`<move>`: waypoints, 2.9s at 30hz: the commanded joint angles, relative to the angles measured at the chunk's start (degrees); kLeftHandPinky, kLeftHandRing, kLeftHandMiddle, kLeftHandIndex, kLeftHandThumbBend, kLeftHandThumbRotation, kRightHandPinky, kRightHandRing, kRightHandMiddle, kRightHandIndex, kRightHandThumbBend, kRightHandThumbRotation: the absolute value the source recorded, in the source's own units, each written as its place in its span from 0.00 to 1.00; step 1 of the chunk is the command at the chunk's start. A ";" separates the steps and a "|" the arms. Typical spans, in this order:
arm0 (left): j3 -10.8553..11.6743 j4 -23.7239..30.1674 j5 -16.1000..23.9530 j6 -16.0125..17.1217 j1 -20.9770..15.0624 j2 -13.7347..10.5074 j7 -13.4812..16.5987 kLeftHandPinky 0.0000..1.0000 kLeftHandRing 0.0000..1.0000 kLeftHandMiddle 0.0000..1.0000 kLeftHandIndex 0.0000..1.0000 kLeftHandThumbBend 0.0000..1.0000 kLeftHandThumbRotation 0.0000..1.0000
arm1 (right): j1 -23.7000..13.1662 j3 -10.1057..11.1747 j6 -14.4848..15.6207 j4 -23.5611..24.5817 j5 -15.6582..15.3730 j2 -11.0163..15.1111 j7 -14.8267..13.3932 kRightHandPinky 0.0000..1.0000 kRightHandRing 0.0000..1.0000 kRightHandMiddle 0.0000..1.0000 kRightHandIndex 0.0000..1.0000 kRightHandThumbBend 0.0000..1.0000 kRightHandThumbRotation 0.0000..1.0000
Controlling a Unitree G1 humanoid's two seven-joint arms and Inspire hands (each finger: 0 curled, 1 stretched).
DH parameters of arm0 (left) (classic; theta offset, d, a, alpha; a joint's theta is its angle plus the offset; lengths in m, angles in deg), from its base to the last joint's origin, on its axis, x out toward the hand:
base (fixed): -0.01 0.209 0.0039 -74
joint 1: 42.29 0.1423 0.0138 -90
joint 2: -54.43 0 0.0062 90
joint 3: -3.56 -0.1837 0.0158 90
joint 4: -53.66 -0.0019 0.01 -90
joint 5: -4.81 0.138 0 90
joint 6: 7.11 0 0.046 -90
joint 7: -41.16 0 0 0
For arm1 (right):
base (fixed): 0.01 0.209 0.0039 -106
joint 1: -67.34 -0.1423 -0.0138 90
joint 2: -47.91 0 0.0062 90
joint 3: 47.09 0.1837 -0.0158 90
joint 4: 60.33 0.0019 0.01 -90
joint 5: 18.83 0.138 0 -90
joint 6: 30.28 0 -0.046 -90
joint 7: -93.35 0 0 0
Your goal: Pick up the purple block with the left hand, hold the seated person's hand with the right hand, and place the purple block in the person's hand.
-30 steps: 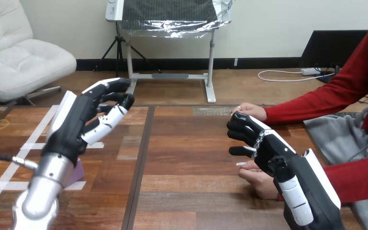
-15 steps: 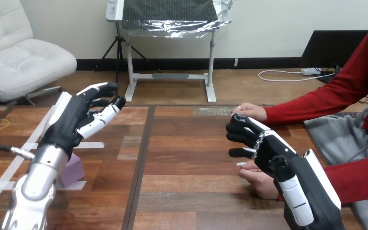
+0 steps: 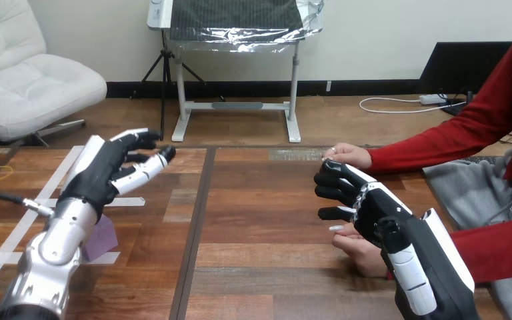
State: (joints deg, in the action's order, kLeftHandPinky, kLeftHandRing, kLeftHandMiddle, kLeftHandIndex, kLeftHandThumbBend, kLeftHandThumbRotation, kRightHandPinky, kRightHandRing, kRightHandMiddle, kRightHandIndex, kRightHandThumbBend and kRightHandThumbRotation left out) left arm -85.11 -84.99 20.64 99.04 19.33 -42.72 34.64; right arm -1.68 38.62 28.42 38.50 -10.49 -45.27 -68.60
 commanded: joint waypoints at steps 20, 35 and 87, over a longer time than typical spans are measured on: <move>-6.22 -13.32 6.85 -3.89 -13.80 -5.14 2.43 0.74 0.86 0.88 0.85 0.62 0.59 | -1.69 1.20 -1.13 3.35 0.76 -0.74 -0.58 0.75 0.84 0.85 0.86 0.67 1.00; -11.15 -16.61 12.41 -5.80 -14.67 -6.62 6.31 0.73 0.86 0.87 0.85 0.67 0.53 | -1.72 1.29 -0.85 3.61 0.64 -0.68 -0.62 0.75 0.84 0.85 0.86 0.68 1.00; -22.32 -17.42 22.57 -15.28 -16.27 -9.19 2.86 0.85 0.90 0.90 0.88 0.81 0.51 | -2.99 1.14 -0.79 3.12 2.21 -0.36 0.50 0.74 0.84 0.85 0.86 0.68 1.00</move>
State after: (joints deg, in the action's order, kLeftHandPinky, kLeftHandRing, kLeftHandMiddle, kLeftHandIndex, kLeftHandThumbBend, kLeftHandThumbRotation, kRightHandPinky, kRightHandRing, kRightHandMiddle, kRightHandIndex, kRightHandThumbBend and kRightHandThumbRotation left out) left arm -106.37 -103.54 42.81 84.12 8.56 -50.48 38.06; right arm -1.64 38.83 28.42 38.96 -9.46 -45.23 -68.30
